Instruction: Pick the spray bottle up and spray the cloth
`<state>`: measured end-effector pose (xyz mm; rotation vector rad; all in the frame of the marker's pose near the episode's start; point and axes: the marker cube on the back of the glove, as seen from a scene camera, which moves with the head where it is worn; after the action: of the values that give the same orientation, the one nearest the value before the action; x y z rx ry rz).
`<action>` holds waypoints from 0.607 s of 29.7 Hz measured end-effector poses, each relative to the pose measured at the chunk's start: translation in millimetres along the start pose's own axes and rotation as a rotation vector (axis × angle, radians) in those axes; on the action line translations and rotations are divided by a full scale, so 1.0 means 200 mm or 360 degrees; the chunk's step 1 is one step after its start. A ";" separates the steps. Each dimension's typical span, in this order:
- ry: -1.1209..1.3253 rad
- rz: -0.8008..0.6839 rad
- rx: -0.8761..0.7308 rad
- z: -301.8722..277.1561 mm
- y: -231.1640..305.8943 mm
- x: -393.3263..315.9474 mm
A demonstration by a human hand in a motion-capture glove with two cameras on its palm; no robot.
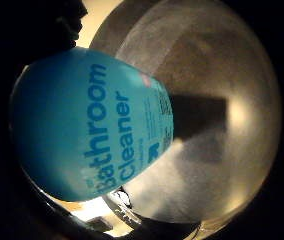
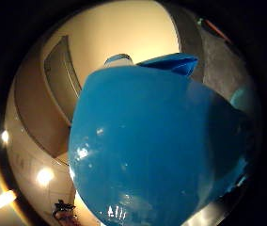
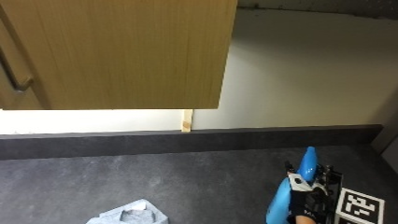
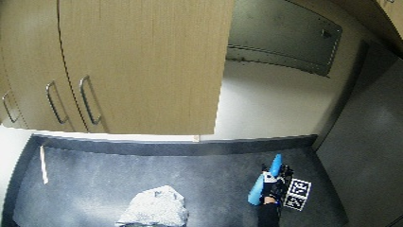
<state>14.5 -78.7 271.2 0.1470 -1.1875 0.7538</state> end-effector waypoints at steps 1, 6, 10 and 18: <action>-0.0005 -0.0002 0.0001 0.00 0.00 0.00; 0.0002 -0.0043 -0.0018 0.02 0.01 -0.02; -0.0026 -0.0070 -0.0013 0.03 0.03 -0.04; -0.0159 -0.0082 -0.0008 0.05 0.02 -0.05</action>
<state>2.5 -85.4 265.4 0.2122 -1.2753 0.7052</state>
